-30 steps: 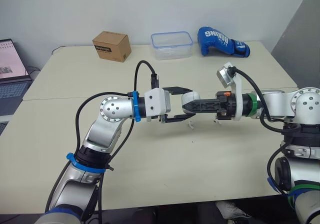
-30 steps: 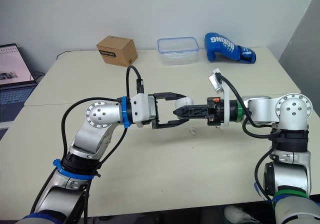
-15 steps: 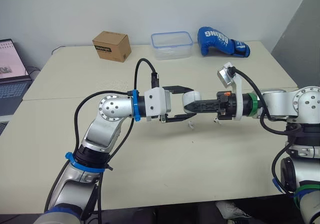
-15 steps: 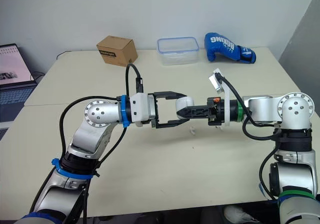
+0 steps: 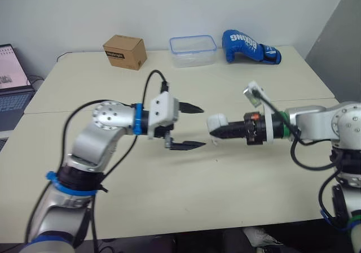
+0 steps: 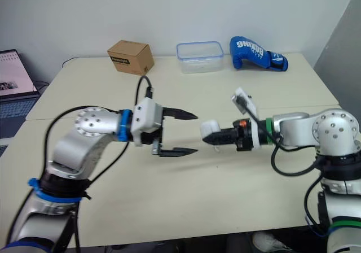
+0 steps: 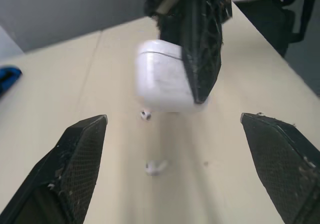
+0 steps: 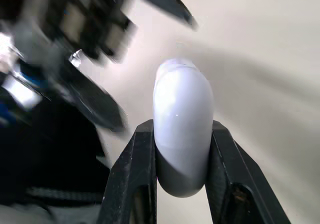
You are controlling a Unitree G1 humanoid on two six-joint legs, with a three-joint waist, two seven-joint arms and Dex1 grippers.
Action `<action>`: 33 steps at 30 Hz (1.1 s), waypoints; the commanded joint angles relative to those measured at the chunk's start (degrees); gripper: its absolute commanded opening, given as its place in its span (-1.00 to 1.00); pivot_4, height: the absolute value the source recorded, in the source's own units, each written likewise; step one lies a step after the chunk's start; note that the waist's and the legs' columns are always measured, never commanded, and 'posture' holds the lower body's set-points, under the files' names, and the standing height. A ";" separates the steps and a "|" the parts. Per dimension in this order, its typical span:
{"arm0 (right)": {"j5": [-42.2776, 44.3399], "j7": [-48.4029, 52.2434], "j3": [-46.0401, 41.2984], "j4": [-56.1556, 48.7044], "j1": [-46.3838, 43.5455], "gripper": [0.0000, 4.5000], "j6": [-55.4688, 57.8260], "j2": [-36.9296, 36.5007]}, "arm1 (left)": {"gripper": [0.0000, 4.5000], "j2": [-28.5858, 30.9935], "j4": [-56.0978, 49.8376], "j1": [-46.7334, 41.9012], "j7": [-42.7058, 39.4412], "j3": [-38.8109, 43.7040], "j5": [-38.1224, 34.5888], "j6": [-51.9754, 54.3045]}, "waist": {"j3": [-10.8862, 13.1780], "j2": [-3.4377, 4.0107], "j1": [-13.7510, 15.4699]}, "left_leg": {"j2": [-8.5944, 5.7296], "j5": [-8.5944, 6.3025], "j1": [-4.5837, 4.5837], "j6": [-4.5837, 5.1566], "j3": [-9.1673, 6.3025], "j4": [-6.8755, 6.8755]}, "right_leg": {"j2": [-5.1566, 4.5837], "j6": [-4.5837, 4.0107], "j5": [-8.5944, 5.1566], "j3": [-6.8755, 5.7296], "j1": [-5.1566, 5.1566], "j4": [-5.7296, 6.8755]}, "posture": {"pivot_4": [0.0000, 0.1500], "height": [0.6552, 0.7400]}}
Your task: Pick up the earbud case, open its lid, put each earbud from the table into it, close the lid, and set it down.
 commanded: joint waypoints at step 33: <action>-55.00 36.48 29.63 -8.32 -16.49 -0.64 -18.59 0.55 | 0.44 -0.96 7.42 -13.19 -4.98 -11.85 2.38 17.60 | 0.02 -0.02 0.10 | -0.01 0.01 -0.04 -0.03 -0.03 0.02 | -0.01 0.01 -0.01 -0.01 -0.06 0.01 | 1.00 0.78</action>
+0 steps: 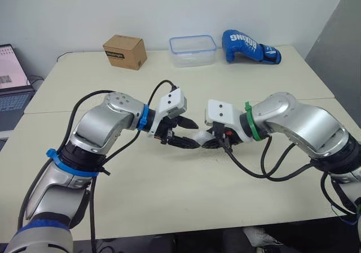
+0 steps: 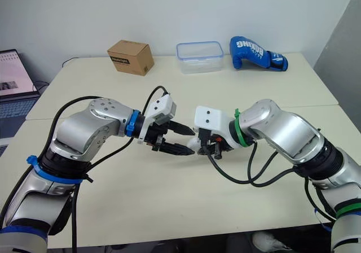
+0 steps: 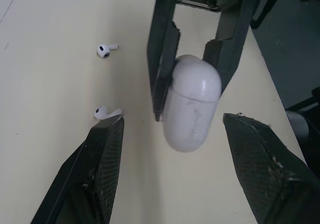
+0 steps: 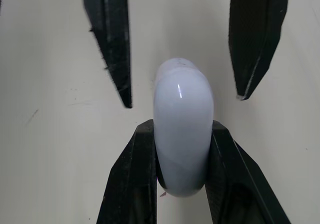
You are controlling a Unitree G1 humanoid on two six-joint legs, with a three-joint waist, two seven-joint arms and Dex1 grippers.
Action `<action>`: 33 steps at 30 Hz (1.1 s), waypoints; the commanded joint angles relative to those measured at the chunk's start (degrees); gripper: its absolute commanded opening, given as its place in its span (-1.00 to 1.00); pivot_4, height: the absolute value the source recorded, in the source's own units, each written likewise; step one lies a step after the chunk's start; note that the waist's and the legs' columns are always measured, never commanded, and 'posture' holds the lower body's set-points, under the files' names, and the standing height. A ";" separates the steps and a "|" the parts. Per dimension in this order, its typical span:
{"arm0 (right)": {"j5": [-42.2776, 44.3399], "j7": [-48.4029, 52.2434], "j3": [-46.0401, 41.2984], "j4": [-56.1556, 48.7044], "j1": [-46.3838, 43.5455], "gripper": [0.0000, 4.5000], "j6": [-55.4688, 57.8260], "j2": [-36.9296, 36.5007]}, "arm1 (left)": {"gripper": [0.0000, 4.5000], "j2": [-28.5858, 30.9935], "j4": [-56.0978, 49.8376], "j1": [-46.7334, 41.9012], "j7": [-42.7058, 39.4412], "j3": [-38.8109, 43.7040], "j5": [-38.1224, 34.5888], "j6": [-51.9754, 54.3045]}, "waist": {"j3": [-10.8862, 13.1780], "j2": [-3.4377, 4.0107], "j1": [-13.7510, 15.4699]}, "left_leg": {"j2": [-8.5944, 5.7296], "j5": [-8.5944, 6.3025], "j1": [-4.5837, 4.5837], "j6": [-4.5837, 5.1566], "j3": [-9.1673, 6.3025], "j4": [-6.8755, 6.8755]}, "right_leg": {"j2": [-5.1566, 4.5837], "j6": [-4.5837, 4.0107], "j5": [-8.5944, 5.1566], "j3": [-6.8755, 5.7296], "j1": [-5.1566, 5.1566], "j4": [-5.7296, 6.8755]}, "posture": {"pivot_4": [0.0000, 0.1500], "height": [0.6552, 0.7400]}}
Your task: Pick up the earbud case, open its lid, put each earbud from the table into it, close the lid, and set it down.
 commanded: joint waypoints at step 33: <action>-6.15 4.93 0.31 1.39 -4.17 -0.64 3.80 2.74 | -0.07 -1.27 0.24 -2.76 -1.94 -0.96 2.64 0.50 | 0.00 0.00 -0.05 | 0.00 0.00 -0.01 -0.01 0.00 0.02 | -0.01 -0.01 0.00 0.02 -0.05 0.05 | 1.00 0.78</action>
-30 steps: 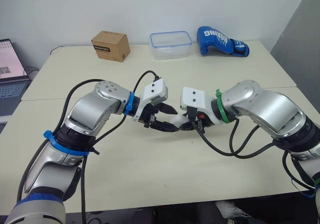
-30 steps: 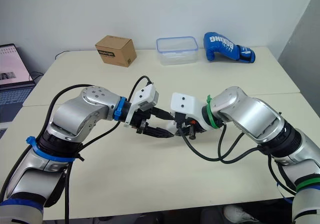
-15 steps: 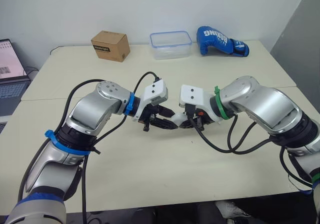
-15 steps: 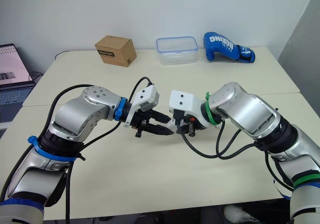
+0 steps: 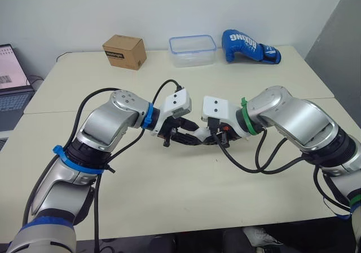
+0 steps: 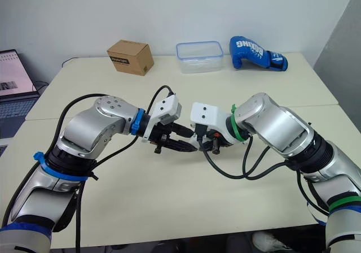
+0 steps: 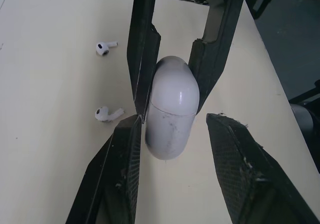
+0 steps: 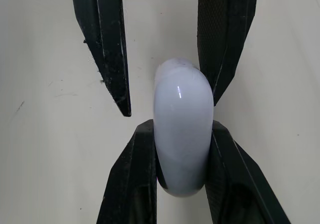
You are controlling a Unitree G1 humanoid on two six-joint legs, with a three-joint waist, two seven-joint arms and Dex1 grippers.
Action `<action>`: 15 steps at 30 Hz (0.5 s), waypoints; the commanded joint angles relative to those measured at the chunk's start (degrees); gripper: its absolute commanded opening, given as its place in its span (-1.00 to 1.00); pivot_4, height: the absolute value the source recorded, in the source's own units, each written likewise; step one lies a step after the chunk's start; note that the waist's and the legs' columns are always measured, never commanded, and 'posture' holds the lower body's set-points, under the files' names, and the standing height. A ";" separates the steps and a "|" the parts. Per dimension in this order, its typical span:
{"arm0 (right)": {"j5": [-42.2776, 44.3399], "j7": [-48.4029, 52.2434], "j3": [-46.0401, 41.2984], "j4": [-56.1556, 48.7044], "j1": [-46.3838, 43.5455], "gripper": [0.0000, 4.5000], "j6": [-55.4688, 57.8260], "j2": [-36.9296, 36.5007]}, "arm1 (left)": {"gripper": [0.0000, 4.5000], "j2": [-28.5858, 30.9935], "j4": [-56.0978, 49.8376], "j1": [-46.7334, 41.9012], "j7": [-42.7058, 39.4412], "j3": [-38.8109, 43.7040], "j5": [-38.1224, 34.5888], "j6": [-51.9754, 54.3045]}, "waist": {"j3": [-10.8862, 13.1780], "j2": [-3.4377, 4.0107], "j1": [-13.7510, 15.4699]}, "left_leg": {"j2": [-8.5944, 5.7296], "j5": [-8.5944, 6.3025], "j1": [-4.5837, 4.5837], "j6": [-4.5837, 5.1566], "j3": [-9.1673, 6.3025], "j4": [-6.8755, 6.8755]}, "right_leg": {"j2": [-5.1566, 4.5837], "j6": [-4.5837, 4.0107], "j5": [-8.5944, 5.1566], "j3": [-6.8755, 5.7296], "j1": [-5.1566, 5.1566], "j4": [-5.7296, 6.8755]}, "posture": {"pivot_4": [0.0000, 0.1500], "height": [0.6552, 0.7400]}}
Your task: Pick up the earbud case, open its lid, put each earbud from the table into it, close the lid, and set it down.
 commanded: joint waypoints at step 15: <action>0.08 1.44 -1.52 -2.17 -1.64 -0.64 0.80 0.71 | -0.65 -0.38 -0.61 -1.62 -0.96 0.29 0.59 -0.04 | 0.00 0.00 0.00 | 0.00 0.00 0.00 0.00 0.00 0.01 | 0.00 0.00 0.00 0.00 0.00 0.01 | 1.00 0.78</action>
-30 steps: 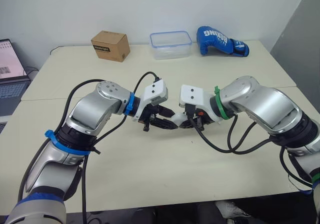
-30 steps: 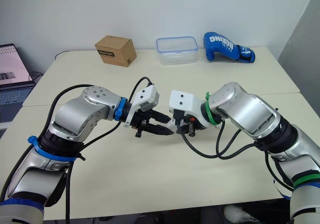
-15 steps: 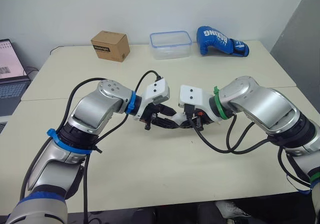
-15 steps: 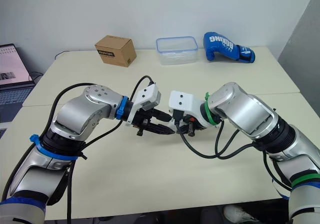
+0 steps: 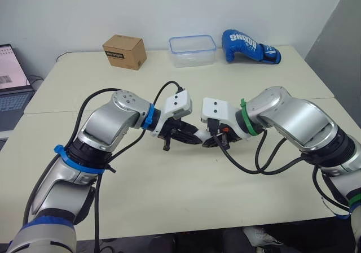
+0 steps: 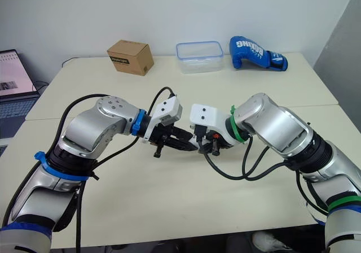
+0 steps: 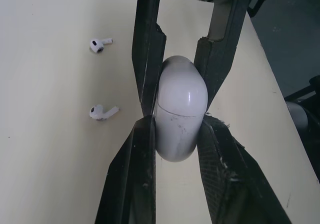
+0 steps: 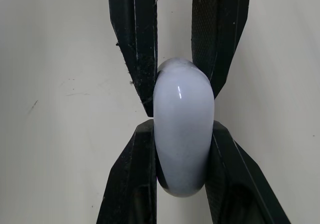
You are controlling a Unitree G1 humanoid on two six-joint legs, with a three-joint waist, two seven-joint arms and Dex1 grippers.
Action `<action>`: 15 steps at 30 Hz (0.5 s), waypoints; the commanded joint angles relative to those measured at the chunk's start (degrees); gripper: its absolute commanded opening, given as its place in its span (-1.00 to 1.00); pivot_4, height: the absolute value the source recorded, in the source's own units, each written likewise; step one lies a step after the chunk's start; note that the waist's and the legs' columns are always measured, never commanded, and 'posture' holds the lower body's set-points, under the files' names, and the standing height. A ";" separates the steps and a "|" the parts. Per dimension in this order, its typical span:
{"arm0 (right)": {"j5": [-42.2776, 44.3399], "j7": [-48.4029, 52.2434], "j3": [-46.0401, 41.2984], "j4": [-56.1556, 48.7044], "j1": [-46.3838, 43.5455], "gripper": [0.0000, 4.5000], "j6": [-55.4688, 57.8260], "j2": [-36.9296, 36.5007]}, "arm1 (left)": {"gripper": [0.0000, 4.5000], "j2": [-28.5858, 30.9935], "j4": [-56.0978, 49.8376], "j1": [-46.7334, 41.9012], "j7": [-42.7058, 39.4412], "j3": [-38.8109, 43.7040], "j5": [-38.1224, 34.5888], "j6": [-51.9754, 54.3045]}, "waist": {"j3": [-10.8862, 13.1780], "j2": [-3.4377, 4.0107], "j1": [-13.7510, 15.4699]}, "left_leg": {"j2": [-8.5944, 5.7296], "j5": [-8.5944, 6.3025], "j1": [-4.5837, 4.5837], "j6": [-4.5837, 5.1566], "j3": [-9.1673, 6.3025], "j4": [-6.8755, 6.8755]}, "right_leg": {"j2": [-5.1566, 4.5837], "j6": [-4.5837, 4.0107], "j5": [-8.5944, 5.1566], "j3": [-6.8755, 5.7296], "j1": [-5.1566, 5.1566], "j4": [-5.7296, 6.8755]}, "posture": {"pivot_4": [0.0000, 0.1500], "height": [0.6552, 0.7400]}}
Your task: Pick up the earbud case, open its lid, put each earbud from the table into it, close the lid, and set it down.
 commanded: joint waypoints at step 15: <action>0.24 1.06 -2.83 -2.58 -0.97 0.58 -1.93 0.04 | -0.65 -0.19 -1.95 0.53 1.14 2.52 -0.62 -0.46 | 0.00 0.00 -0.02 | 0.00 0.00 0.00 0.00 0.00 0.01 | 0.00 0.00 0.00 0.00 0.00 0.00 | 1.00 0.78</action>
